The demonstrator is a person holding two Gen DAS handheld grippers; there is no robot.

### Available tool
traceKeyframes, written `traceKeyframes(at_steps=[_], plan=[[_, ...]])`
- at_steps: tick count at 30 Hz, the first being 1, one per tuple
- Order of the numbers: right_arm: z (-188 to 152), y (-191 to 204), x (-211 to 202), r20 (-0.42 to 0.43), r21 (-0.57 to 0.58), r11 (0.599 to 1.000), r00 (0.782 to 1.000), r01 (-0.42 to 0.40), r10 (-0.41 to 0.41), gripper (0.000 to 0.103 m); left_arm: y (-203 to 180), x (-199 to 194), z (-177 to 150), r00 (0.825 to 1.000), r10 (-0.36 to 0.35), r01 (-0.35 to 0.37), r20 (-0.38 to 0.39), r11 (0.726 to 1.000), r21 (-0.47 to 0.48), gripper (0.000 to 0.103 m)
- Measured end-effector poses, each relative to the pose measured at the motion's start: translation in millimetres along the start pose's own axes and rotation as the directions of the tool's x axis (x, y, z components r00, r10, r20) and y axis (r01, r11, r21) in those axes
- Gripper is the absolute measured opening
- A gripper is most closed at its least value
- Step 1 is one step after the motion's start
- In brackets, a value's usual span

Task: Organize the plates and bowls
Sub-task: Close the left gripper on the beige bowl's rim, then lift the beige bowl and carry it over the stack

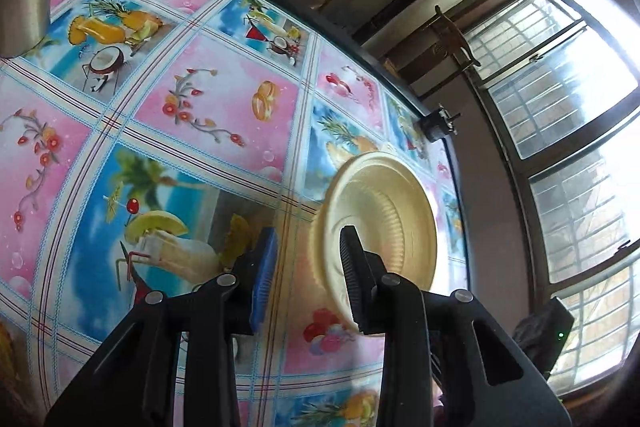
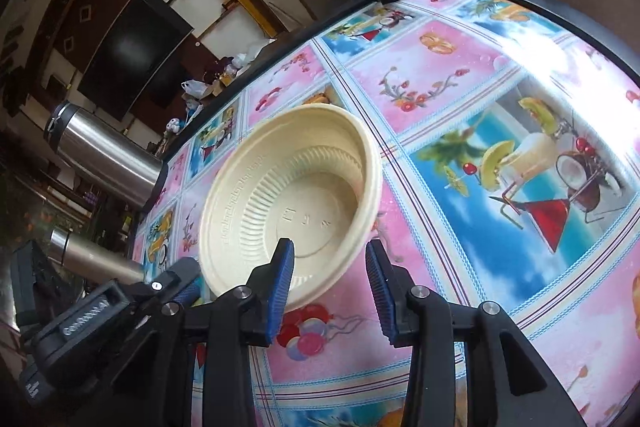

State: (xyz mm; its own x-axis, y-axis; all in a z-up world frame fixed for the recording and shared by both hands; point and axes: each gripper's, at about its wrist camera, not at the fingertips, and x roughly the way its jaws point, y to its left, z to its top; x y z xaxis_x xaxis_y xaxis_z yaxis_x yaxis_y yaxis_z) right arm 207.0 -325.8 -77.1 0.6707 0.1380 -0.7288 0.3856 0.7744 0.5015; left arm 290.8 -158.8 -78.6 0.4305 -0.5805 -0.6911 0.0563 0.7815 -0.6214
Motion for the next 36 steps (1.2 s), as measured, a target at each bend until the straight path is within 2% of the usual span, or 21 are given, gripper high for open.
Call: traceKeyframes(at_steps=[1,2,5,10,15,17,21,24,27,30,36], plan=[[-0.5,-0.5,0.0,0.001,0.003,1.000,1.000,0.000,0.000,0.025,0.0,1.7,-0.1,1.000,-0.009,0.009,-0.014,1.000,-0.002,0.029],[-0.5,-0.2,-0.3,0.000,0.002,1.000,1.000,0.005,-0.005,0.021,-0.2,3.7,-0.7,1.000,-0.012,0.012,-0.024,1.000,-0.002,0.029],[0.0,-0.7,-3.0,-0.033,0.013,0.999,0.999,-0.030,0.030,0.015,-3.0,6.3,-3.3,1.000,0.010,-0.010,-0.027,1.000,0.015,0.030],[2.0,-0.3,-14.7,-0.106,0.009,0.999,0.993,-0.048,0.049,0.015,-7.3,6.7,-5.8,0.996,0.086,-0.084,-0.035,0.995,0.060,0.030],[1.9,2.8,-20.1,-0.148,-0.010,0.999,0.988,-0.046,0.044,0.015,-0.6,23.1,-12.4,0.973,0.199,-0.188,-0.118,0.978,0.095,0.030],[1.0,0.8,-17.4,-0.166,-0.006,0.999,0.986,-0.037,0.035,0.015,6.6,26.5,-12.8,0.966,0.213,-0.203,-0.145,0.976,0.078,0.030],[-1.1,-4.8,-9.9,-0.200,0.002,1.000,0.980,-0.026,0.026,0.015,7.9,25.8,-14.5,0.964,0.219,-0.206,-0.151,0.974,0.097,0.029],[-2.2,-5.9,-6.9,-0.212,0.007,0.999,0.977,-0.033,0.033,0.015,5.8,27.8,-17.8,0.963,0.221,-0.205,-0.153,0.972,0.116,0.019],[-2.6,-5.0,-5.8,-0.233,0.007,0.999,0.971,-0.049,0.050,0.019,1.5,25.2,-20.8,0.964,0.220,-0.202,-0.148,0.971,0.127,0.008],[-1.9,-3.5,-6.7,-0.254,-0.008,0.998,0.966,-0.058,0.054,0.020,2.3,19.9,-25.1,0.965,0.213,-0.195,-0.154,0.973,0.127,0.007],[2.1,0.1,-16.3,-0.236,-0.033,0.997,0.970,-0.067,0.057,0.034,18.9,0.2,-45.6,0.963,0.194,-0.177,-0.185,0.979,0.105,0.007]])
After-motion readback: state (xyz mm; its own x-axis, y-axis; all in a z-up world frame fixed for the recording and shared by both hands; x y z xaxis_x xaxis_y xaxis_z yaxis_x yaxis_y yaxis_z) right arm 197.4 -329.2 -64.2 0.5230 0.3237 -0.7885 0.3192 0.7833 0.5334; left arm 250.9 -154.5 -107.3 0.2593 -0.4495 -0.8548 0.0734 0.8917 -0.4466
